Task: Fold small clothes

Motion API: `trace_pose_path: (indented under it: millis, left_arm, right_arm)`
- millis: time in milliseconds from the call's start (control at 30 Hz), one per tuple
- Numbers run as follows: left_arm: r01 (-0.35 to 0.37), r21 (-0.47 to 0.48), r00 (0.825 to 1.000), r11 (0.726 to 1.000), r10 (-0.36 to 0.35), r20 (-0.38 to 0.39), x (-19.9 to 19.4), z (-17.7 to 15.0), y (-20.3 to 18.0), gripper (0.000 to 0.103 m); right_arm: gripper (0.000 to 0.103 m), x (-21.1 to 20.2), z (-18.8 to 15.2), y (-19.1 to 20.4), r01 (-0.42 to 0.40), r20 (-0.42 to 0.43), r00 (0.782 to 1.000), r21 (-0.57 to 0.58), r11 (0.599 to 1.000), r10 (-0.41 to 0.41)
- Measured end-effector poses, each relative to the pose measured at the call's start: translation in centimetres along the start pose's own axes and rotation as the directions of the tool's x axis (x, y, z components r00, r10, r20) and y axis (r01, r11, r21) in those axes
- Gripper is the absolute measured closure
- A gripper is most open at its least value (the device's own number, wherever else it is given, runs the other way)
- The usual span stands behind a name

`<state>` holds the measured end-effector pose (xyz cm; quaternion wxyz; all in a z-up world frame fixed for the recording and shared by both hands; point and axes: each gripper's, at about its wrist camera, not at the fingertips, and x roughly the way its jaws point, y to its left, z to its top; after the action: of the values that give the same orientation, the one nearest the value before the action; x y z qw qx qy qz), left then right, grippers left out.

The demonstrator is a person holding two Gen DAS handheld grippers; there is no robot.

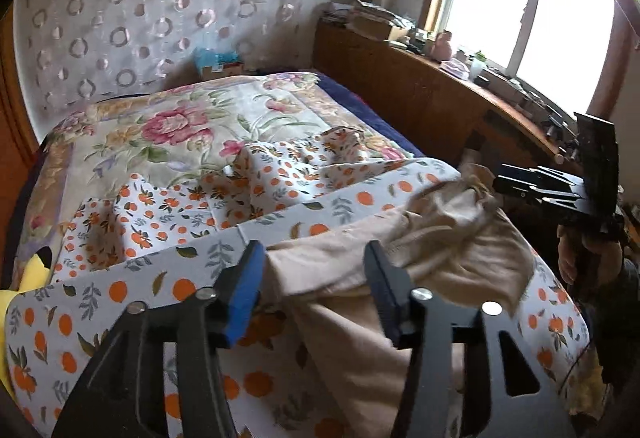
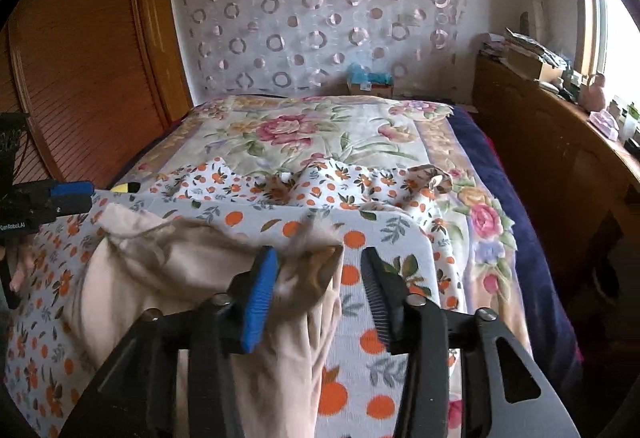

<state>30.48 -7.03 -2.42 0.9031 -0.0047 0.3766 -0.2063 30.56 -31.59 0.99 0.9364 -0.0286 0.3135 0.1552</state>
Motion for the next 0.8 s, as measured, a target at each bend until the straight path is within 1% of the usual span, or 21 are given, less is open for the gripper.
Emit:
trace_pose_path:
  millis: [67, 133, 167, 300, 400, 567, 633, 700, 733, 767, 800]
  left_arm:
    - [0.005, 0.015, 1.000, 1.000, -0.005, -0.010, -0.1, -0.5, -0.4, 0.038]
    - [0.011, 0.027, 0.999, 1.000, -0.011, -0.031, 0.3, -1.2, -0.6, 0.037]
    - [0.012, 0.035, 0.998, 0.999, -0.010, -0.058, 0.9, -1.7, -0.6, 0.037]
    - [-0.018, 0.064, 0.991, 0.998, 0.026, -0.128, 2.8, -3.1, -0.3, 0.037]
    - [-0.023, 0.059, 0.986, 0.998, 0.032, -0.162, 4.1, -3.4, 0.1, 0.037]
    - [-0.041, 0.065, 0.983, 0.997, 0.052, -0.177, 5.5, -2.8, 0.4, 0.037]
    - [-0.053, 0.072, 0.983, 0.996, 0.064, -0.170, 5.9, -2.4, 0.4, 0.037]
    - [-0.058, 0.068, 0.985, 0.996, 0.068, -0.160, 6.2, -1.9, 0.7, 0.037]
    - [-0.059, 0.062, 0.985, 0.996, 0.068, -0.155, 6.3, -1.7, 0.9, 0.037]
    - [-0.065, 0.055, 0.986, 0.996, 0.073, -0.148, 6.4, -1.4, 1.1, 0.037]
    - [-0.076, 0.046, 0.987, 0.996, 0.082, -0.138, 6.4, -1.2, 1.4, 0.037]
  right_arm:
    - [0.054, -0.5, -0.5, 0.2, -0.018, -0.016, 1.000, -0.016, 1.000, 0.018]
    - [0.053, -0.6, -1.1, 0.6, -0.026, -0.045, 0.999, -0.047, 0.999, 0.024]
    - [0.053, -0.5, -1.4, 0.9, -0.026, -0.065, 0.998, -0.068, 0.997, 0.022]
    - [0.053, 1.1, -2.1, 2.1, -0.022, -0.145, 0.989, -0.139, 0.990, 0.002]
    - [0.053, 2.1, -1.0, 2.2, -0.028, -0.148, 0.989, -0.147, 0.989, 0.006]
    - [0.053, 3.7, 2.0, 1.6, -0.054, -0.116, 0.992, -0.140, 0.989, 0.038]
    - [0.053, 4.5, 3.2, 0.7, -0.091, -0.109, 0.991, -0.098, 0.991, 0.080]
    - [0.054, 5.0, 3.7, -0.4, -0.103, -0.084, 0.992, -0.061, 0.993, 0.098]
    - [0.061, 5.0, 4.2, -1.0, -0.102, -0.066, 0.993, -0.042, 0.994, 0.099]
    - [0.065, 5.2, 4.4, -1.5, -0.084, -0.061, 0.995, -0.021, 0.996, 0.083]
    - [0.065, 5.5, 4.2, -2.4, -0.041, -0.064, 0.997, 0.004, 0.999, 0.041]
